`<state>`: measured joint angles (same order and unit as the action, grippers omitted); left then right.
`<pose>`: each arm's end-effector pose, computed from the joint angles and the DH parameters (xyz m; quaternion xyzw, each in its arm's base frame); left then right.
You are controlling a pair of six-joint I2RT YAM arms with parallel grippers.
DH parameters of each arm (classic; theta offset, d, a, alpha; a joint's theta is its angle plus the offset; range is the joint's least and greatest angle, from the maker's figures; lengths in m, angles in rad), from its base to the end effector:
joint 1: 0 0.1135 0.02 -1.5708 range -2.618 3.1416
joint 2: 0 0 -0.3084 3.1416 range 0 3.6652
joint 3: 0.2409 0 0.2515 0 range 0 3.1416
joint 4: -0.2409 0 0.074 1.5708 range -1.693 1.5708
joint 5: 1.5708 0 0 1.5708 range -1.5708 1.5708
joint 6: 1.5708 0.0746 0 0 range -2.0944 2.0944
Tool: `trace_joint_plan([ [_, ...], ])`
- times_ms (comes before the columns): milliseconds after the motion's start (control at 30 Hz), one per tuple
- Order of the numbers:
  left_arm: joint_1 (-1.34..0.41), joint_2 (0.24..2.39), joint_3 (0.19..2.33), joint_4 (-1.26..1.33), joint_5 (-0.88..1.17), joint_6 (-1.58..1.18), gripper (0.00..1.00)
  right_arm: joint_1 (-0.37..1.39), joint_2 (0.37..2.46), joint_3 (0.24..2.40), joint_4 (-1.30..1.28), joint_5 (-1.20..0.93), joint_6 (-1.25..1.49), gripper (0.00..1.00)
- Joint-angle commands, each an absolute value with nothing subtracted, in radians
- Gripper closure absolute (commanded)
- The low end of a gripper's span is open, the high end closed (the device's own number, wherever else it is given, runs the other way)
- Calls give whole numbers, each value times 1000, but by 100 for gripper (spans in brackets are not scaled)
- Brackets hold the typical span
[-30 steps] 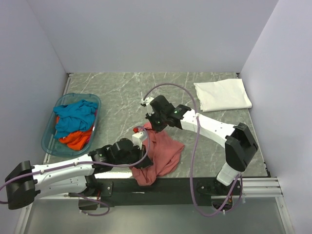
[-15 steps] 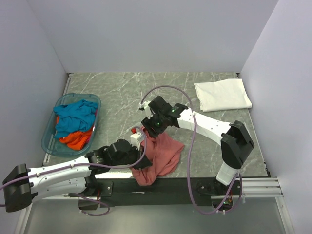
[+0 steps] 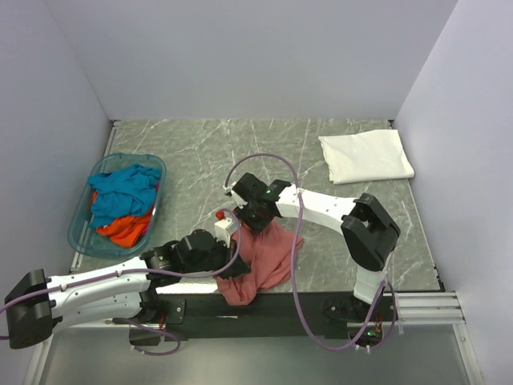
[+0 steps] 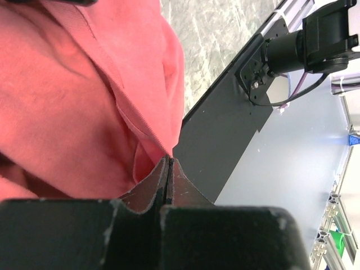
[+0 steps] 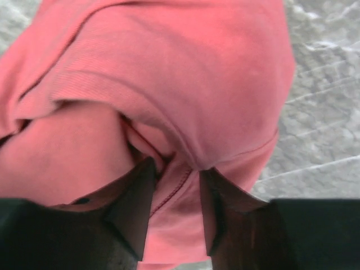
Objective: Fold and stack the t-shirts
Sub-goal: Flatten the tshirt out
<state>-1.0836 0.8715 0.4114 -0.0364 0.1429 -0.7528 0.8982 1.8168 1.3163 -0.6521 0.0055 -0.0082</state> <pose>0.0828 -0.1790 0.2244 0.1771 0.8393 -0.4428 0.2612 0.2486 0.3115 0.2123 -0.4278 0.8797 0.0869 0.1885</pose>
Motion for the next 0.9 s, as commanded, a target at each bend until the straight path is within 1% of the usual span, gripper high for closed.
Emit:
trace_joint_plan([
  [0,-1088,879,408,21,152,-747,100,900,1816,1331,-663,75,-2,63],
  [33,-1088,880,413,20,144,-746,100,900,1818,1338,-663,77,-2,76],
  [100,-1088,877,417,5,126,-739,100,899,1810,1367,-680,71,-14,89],
  [133,-1088,874,428,3,112,-735,100,897,1807,1383,-690,77,-21,100],
  [233,-1086,851,487,-93,3,-710,100,879,1778,1471,-712,86,-78,100],
  [267,-1086,844,506,-116,-94,-687,100,873,1770,1529,-710,86,-89,100],
  [333,-1077,809,578,-178,-179,-657,100,847,1773,1612,-718,71,-118,100],
  [367,-1071,796,606,-198,-216,-619,100,839,1784,1706,-729,40,-126,100],
  [400,-1052,770,635,-228,-292,-598,100,833,1811,1759,-736,25,-130,100],
  [433,-1043,759,696,-247,-326,-553,100,830,1831,1816,-759,9,-138,100],
  [467,-1032,746,728,-261,-354,-528,100,831,1856,1938,-773,3,-138,100],
  [533,-1000,710,828,-293,-445,-474,100,834,1943,2078,-804,-58,-127,100],
  [567,-991,698,863,-301,-474,-418,100,833,1977,2229,-828,-72,-120,100],
  [600,-976,677,900,-308,-523,-388,100,834,2021,2299,-827,-96,-112,100],
  [633,-974,669,975,-310,-550,-361,100,834,2019,2327,-795,-101,-104,100],
  [700,-971,660,1055,-308,-574,-276,100,833,2011,2396,-692,-144,-83,100],
  [733,-971,661,1139,-310,-559,-256,100,833,2005,2417,-661,-156,-57,100],
  [767,-971,666,1178,-304,-536,-224,99,830,1994,2460,-606,-164,-45,100],
  [867,-971,727,1310,-333,-398,-204,99,824,1964,2540,-603,-158,-32,100],
])
